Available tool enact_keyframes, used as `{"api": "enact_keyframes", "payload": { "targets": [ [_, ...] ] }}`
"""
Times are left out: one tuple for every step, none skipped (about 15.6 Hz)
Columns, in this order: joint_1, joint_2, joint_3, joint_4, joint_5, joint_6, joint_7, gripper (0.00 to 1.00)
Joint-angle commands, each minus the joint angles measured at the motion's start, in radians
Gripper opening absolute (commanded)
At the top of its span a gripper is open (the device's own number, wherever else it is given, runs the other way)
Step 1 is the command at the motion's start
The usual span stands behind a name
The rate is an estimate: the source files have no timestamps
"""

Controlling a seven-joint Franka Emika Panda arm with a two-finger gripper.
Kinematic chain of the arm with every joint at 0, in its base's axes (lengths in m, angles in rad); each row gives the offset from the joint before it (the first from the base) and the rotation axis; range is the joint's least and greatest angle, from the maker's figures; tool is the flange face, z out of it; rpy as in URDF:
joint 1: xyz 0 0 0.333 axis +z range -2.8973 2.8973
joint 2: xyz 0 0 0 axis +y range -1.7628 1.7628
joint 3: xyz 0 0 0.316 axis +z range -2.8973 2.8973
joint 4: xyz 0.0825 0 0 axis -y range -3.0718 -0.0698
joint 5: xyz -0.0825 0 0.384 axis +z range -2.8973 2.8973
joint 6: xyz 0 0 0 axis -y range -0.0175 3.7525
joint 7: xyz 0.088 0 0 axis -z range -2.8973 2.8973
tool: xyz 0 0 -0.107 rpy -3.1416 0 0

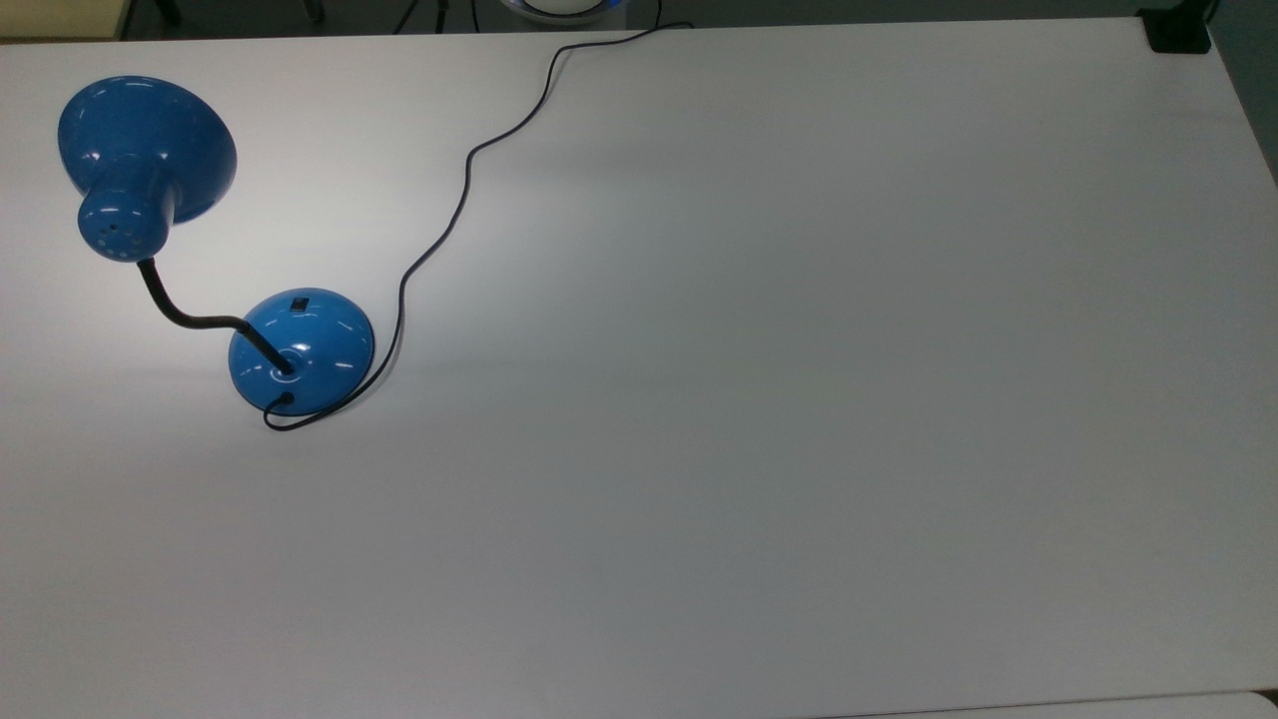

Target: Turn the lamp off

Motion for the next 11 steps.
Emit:
{"api": "enact_keyframes", "payload": {
  "targets": [
    [0.009, -0.002, 0.012, 0.002, -0.012, -0.006, 0.024, 1.0],
    [0.009, -0.002, 0.013, 0.002, -0.01, -0.006, 0.024, 1.0],
    [0.009, -0.002, 0.013, 0.002, -0.01, -0.006, 0.024, 1.0],
    [0.009, -0.002, 0.013, 0.002, -0.01, -0.006, 0.024, 1.0],
    [0.009, -0.002, 0.013, 0.002, -0.01, -0.006, 0.026, 1.0],
    [0.009, -0.003, 0.013, 0.002, -0.01, -0.006, 0.026, 1.0],
    [0.009, -0.003, 0.013, 0.002, -0.01, -0.006, 0.026, 1.0],
    [0.009, -0.003, 0.013, 0.002, -0.01, -0.008, 0.024, 1.0],
    [0.009, -0.005, 0.013, 0.002, -0.01, -0.008, 0.024, 1.0],
    [0.006, -0.006, 0.013, 0.0, -0.01, -0.008, 0.024, 1.0],
    [0.002, -0.008, 0.013, 0.0, -0.01, -0.009, 0.018, 1.0]
  ]
}}
